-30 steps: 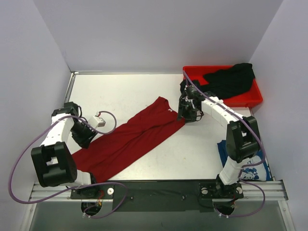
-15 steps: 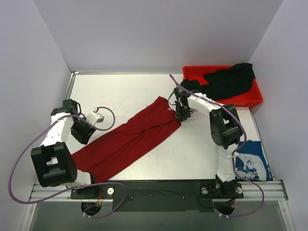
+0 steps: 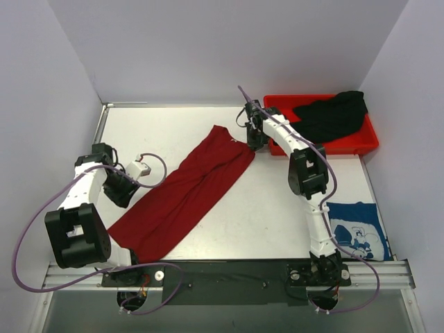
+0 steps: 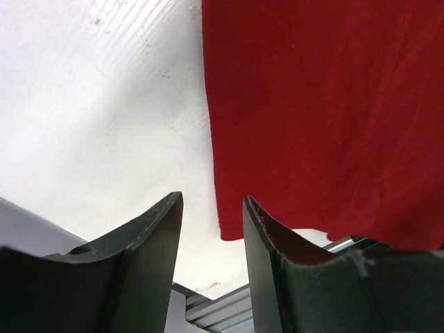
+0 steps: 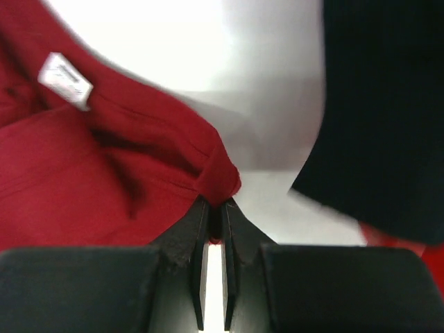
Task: Fold and stack the t-shirts
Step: Rotate the tshirt 80 degrees
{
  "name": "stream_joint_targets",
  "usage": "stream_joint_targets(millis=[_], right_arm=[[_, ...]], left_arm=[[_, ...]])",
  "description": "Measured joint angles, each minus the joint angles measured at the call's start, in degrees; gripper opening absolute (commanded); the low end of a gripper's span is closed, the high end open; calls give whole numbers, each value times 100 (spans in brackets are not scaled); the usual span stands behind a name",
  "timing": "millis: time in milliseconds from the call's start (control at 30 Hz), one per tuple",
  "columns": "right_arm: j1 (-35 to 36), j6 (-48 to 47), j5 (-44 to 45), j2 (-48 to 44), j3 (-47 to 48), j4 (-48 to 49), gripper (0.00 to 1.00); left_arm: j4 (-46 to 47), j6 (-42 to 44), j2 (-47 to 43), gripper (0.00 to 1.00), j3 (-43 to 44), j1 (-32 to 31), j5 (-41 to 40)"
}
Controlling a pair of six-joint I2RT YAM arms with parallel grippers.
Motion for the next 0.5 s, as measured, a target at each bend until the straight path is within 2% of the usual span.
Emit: stream_joint_targets(millis=[200,500], right_arm=[[-533,-114,-492,879,938,-114,0],[-756,-127,-1403,883,1115,802,0]], left_arm=[[142,-103,76,50,-144,-382,212],[780,-444,472,50,-669,-1113,267]])
